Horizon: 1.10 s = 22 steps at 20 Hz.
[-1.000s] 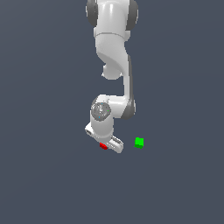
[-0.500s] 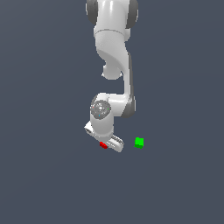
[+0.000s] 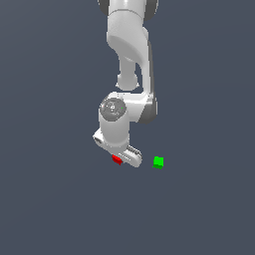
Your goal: Stack the red cube on top of the green cube.
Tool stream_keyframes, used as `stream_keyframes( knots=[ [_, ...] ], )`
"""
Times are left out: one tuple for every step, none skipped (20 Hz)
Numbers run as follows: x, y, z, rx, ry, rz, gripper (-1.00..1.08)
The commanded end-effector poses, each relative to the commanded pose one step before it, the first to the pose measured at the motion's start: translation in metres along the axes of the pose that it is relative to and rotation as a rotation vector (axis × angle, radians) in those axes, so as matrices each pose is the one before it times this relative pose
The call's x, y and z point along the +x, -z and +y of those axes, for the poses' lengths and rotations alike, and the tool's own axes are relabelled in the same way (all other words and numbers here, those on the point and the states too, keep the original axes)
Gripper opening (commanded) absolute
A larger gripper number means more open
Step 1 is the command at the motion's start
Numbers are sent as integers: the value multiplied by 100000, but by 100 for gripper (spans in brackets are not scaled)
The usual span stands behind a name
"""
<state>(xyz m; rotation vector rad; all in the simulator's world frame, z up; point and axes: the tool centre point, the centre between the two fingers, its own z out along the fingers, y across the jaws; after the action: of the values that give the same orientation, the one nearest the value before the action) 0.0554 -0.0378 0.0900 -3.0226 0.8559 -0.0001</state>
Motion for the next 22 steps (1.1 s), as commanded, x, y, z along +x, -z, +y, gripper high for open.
stream_keyframes(
  knots=[
    [-20,1436,15,-15,-3,-24,-100],
    [9,422,-3,0,0,0,-100],
    [15,358,-6,0,0,0,-100],
    [21,293,-8,0,0,0,-100],
    [27,226,-10,0,0,0,-100],
    [29,154,-11,0,0,0,-100],
    [23,83,-9,0,0,0,-100],
    [9,25,-4,0,0,0,-100],
    [-9,-123,-11,56,12,105,-100],
    [-26,-14,-36,0,0,0,-100],
    [-79,-41,-108,0,0,0,-100],
    [-131,-68,-180,0,0,0,-100],
    [-183,-95,-252,0,0,0,-100],
    [-234,-123,-324,0,0,0,-100],
    [-285,-150,-396,0,0,0,-100],
    [-335,-177,-468,0,0,0,-100],
    [-384,-204,-540,0,0,0,-100],
    [-433,-231,-612,0,0,0,-100],
    [-482,-258,-684,0,0,0,-100],
    [-530,-284,-756,0,0,0,-100],
    [-579,-311,-828,0,0,0,-100],
    [-627,-338,-900,0,0,0,-100]
  ],
)
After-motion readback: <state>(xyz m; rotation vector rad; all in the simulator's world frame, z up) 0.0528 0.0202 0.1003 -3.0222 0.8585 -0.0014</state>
